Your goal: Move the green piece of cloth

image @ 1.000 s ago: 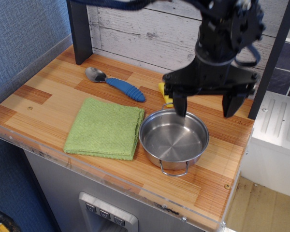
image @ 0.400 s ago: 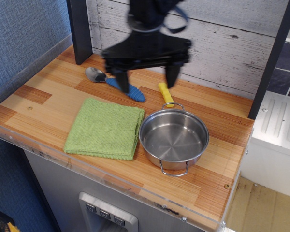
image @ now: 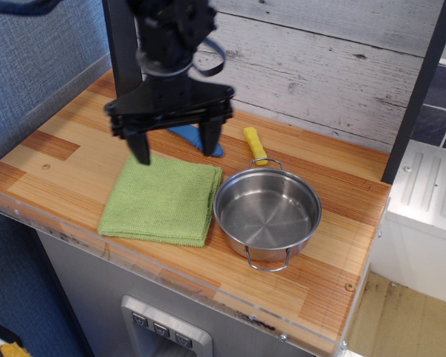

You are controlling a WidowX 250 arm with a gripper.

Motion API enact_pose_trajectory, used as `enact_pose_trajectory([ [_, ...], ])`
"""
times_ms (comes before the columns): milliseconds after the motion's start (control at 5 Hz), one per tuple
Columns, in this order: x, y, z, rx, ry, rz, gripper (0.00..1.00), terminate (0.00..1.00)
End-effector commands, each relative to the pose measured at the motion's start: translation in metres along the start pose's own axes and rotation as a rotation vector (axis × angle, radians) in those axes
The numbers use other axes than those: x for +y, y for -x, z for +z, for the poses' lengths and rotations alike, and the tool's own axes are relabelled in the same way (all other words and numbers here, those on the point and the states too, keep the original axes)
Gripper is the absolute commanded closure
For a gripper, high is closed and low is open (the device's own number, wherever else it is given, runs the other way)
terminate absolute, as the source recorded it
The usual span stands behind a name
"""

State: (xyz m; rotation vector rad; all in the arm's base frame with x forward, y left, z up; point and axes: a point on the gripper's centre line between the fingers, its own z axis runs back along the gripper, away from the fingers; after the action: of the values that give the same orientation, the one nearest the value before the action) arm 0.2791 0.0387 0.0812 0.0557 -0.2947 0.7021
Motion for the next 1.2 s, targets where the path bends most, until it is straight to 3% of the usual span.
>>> enact_pose_trajectory([
  [0, 0.022, -0.005, -0.024, -0.006, -0.039, 0.042, 0.00, 0.00],
  [600, 0.013, 0.006, -0.059, 0.070, 0.014, 0.028, 0.00, 0.00],
  [800, 0.015, 0.011, -0.065, 0.078, 0.015, 0.033, 0.00, 0.00],
  [1000, 0.022, 0.013, -0.069, 0.097, -0.028, 0.039, 0.00, 0.00],
])
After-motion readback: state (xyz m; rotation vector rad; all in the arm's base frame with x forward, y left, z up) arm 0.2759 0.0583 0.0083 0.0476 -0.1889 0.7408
